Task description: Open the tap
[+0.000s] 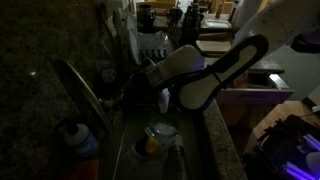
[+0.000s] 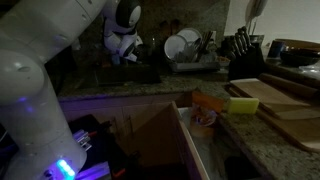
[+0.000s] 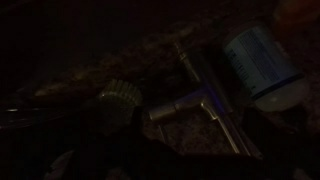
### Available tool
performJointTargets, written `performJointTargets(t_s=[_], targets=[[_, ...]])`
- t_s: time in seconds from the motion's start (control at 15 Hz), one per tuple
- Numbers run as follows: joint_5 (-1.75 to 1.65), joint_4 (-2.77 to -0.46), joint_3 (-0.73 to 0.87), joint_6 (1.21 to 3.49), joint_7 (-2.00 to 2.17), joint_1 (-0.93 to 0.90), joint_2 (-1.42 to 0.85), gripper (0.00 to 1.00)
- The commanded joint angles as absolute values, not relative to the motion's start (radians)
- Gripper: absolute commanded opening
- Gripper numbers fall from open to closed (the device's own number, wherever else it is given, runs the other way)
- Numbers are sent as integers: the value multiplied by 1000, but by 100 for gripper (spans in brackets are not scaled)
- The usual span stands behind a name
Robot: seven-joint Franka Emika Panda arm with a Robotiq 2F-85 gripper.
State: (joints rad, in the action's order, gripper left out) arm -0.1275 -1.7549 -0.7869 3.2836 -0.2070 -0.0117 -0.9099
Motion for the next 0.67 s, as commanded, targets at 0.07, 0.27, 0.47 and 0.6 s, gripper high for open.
performJointTargets(t_s=[0.07, 0.27, 0.47, 0.6], targets=[[-234, -1637, -747, 3350, -225, -97, -1014, 100], [-270, -1539, -676, 3400, -215, -160, -1039, 100], [-286, -1550, -653, 3395, -172, -163, -1017, 100], [-289, -1513, -616, 3410, -167, -187, -1017, 100]])
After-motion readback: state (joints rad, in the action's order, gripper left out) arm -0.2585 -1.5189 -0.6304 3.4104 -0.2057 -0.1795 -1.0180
